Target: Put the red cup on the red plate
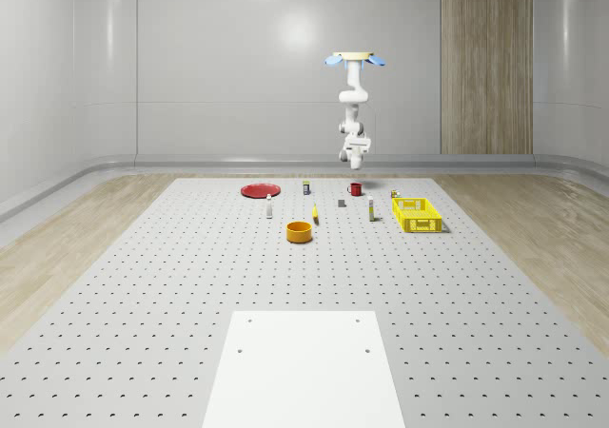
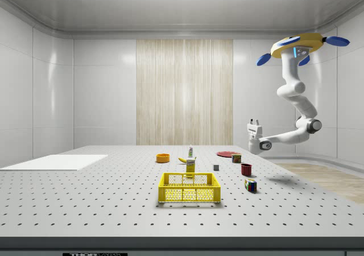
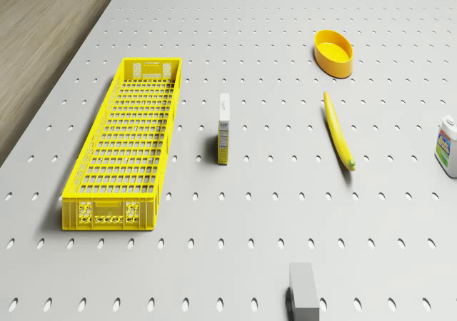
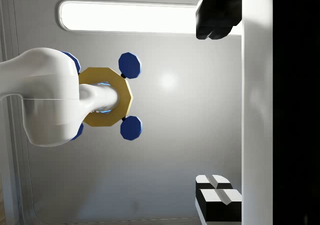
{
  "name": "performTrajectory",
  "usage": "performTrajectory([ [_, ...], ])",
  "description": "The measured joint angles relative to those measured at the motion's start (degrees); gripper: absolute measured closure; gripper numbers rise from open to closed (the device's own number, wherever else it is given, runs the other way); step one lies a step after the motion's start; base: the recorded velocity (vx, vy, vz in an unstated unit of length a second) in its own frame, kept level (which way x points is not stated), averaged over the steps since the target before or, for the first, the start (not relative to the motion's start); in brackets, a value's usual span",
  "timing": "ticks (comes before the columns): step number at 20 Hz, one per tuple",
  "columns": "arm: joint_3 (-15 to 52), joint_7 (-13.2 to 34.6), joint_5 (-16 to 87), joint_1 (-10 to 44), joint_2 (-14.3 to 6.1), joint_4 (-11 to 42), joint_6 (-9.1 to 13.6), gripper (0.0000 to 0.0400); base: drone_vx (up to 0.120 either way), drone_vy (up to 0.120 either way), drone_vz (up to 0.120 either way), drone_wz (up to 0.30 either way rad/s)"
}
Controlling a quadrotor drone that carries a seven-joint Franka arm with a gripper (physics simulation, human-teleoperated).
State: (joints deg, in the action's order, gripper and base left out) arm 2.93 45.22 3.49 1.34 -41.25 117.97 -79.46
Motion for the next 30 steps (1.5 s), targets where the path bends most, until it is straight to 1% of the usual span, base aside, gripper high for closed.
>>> performTrajectory([
  [4, 2.5, 0.5, 3.6, 0.8, -0.2, 0.4, -0.2, 0.0, 0.12, 0.0, 0.0, 0.0],
  [7, 5.9, 1.1, 8.3, 1.8, -0.4, 1.1, -0.4, 0.0, 0.12, 0.0, 0.0, 0.0],
  [8, 7.4, 1.4, 10.4, 2.3, -0.5, 1.5, -0.5, 0.0, 0.12, 0.0, -0.12, 0.0],
  [12, 16.2, 3.4, 23.2, 5.2, -1.4, 5.0, -1.2, 0.0, 0.0, 0.0, -0.12, 0.0],
  [15, 25.9, 6.2, 38.1, 8.8, -2.8, 11.2, -1.9, 0.0, 0.0, 0.0, -0.12, 0.0],
  [17, 33.3, 9.3, 50.3, 12.1, -4.3, 17.7, -2.3, 0.0, 0.0, 0.0, -0.12, 0.0],
  [19, 40.5, 13.4, 63.4, 16.3, -5.9, 25.2, -2.2, 0.0, 0.0, 0.0, -0.12, 0.0],
  [21, 46.9, 18.4, 76.1, 21.5, -7.6, 32.5, -1.0, 0.0, 0.0, 0.0, -0.12, 0.0],
  [24, 54.6, 26.0, 91.3, 30.8, -9.9, 40.4, 2.5, 0.0, 0.0, 0.0, -0.12, 0.0],
  [27, 59.9, 32.3, 100.9, 39.6, -12.1, 44.7, 6.6, 0.0, 0.0, 0.0, -0.12, 0.0],
  [30, 63.4, 36.8, 106.1, 46.3, -14.1, 46.6, 9.7, 0.0, 0.0, 0.0, -0.12, 0.0],
])
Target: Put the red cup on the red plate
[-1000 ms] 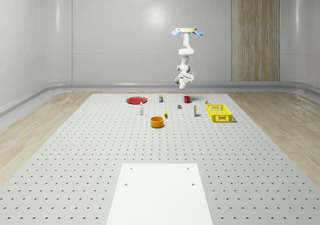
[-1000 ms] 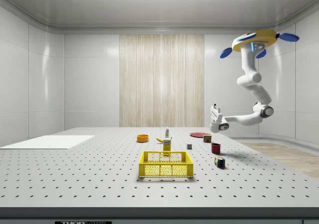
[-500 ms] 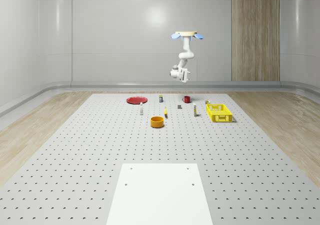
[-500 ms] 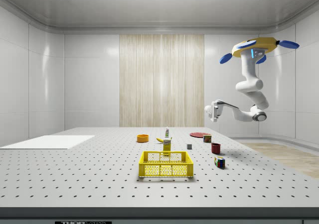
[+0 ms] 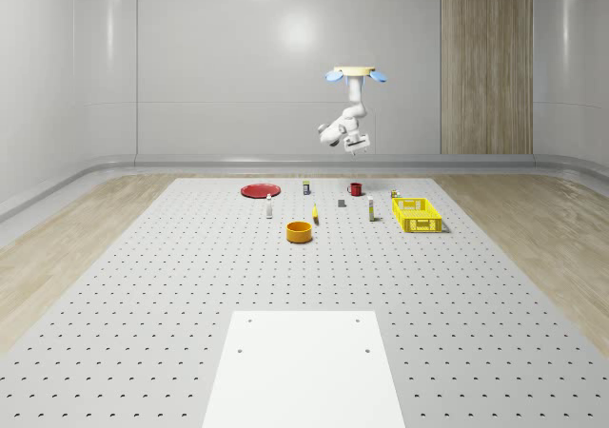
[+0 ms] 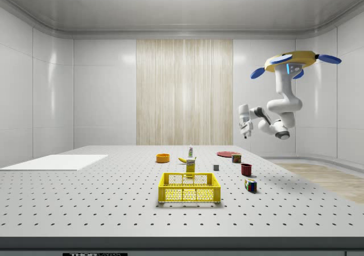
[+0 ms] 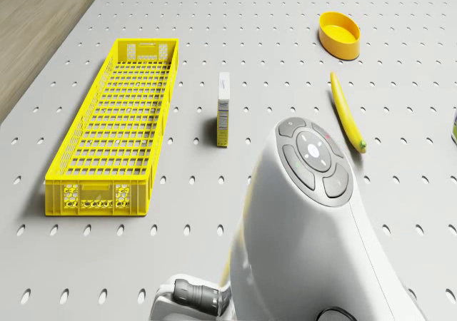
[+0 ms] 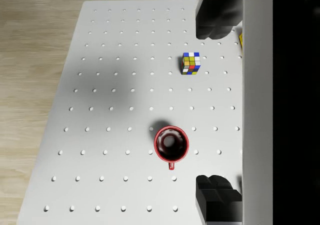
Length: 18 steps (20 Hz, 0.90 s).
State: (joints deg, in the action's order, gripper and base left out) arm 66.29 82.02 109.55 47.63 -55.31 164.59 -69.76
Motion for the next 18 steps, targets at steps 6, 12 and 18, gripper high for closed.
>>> performTrajectory([
  [6, 3.7, 5.0, 3.7, 7.5, -3.1, 1.2, 2.8, 0.0, 0.0, 0.0, -0.12, 0.0],
  [12, 5.3, 7.2, 4.0, 10.7, -5.4, 1.3, 2.8, 0.0, 0.0, 0.0, -0.12, 0.0],
  [18, 6.4, 8.4, 3.4, 12.3, -7.5, 1.3, 1.7, 0.0, 0.0, 0.067, -0.12, 0.0],
])
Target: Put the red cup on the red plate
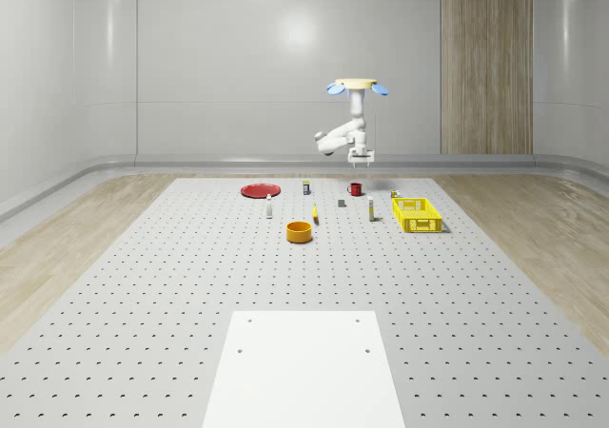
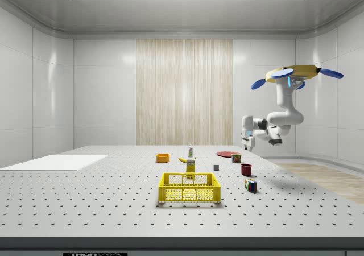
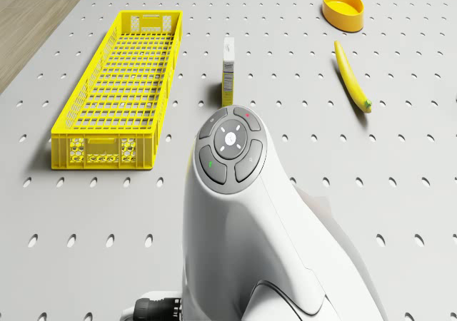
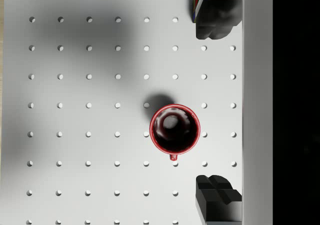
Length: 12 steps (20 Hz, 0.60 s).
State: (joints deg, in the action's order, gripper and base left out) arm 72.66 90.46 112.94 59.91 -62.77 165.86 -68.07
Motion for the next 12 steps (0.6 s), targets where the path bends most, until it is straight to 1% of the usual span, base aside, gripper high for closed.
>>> performTrajectory([
  [12, 1.4, 1.5, -1.8, 1.6, -3.6, -0.2, -3.0, 0.0, 0.0, 0.0, -0.12, 0.0],
])
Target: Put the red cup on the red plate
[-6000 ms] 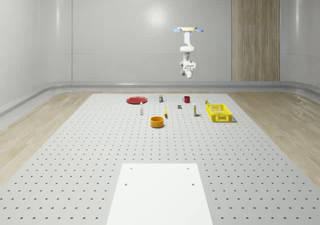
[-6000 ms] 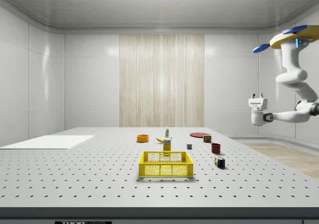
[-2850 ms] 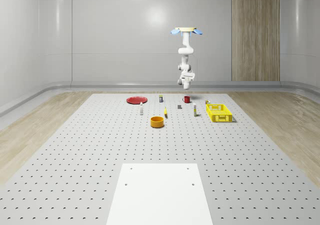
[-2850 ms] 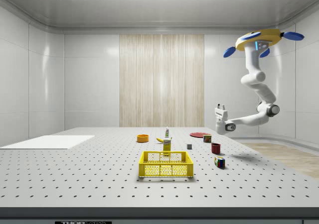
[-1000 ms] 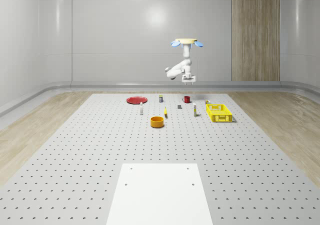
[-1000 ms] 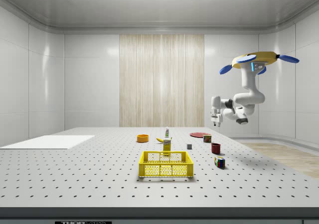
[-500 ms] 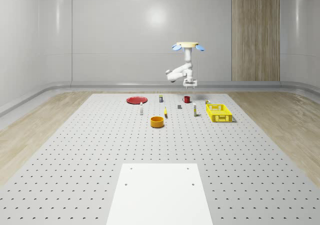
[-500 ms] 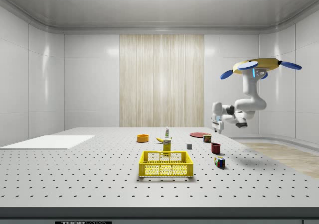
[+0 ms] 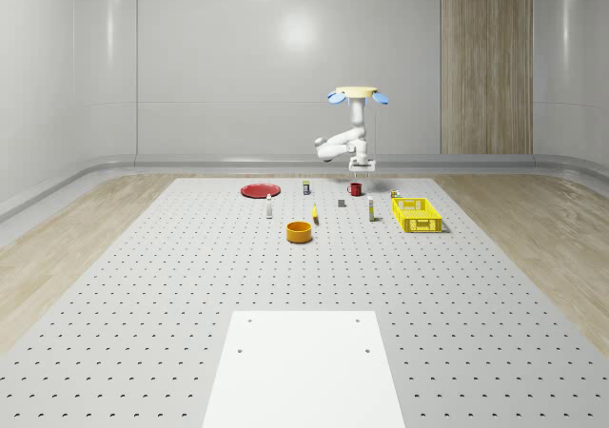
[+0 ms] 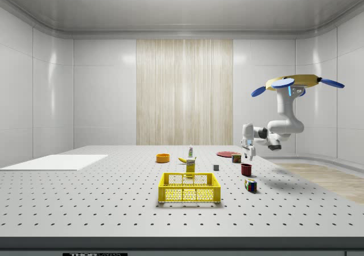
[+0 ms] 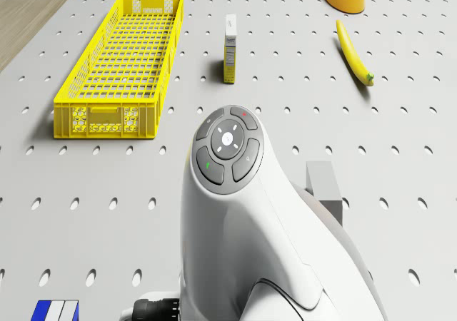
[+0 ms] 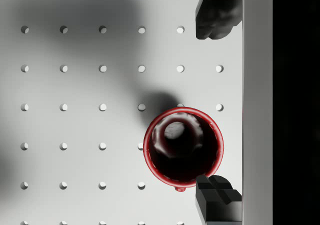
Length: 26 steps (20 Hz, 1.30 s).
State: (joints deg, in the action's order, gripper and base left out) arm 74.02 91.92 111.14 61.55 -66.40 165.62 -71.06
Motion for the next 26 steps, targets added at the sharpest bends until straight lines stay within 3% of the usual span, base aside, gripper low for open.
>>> performTrajectory([
  [9, 0.7, 0.8, -1.3, 0.8, -2.5, -0.2, -2.3, 0.0, 0.0, 0.0, -0.111, 0.0],
  [17, -2.6, 0.6, 1.3, 0.8, -5.4, -0.9, -6.1, 0.0, 0.0, 0.0, 0.0, 0.0],
  [26, -3.2, 0.1, 1.4, 0.8, -7.5, -1.6, -8.5, 0.0, 0.0, 0.0, 0.0, 0.0],
])
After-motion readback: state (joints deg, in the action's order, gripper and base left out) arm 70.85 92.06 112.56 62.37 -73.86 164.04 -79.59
